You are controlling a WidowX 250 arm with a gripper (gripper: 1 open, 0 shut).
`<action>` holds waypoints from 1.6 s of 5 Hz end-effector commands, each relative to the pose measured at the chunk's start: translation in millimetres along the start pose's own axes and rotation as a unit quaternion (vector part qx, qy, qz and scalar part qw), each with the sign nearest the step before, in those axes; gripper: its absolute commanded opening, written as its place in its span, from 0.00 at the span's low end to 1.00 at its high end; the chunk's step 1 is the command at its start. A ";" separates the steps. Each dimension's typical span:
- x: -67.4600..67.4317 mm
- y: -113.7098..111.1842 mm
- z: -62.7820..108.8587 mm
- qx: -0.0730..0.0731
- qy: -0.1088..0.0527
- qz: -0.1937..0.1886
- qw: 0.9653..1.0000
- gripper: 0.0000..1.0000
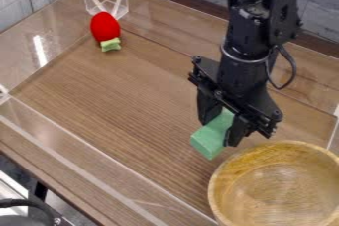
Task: Put the green stick in the brown bowl
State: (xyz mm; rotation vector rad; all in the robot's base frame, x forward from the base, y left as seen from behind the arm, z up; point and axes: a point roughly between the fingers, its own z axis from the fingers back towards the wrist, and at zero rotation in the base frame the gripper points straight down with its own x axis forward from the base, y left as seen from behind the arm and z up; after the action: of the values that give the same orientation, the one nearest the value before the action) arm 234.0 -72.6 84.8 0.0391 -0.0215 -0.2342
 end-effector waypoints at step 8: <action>21.2 13.6 20.4 -0.009 -0.060 0.031 0.998 0.00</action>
State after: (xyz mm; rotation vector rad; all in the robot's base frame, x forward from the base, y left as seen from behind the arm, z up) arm 242.8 -62.4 84.8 0.0225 -0.0513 -0.1796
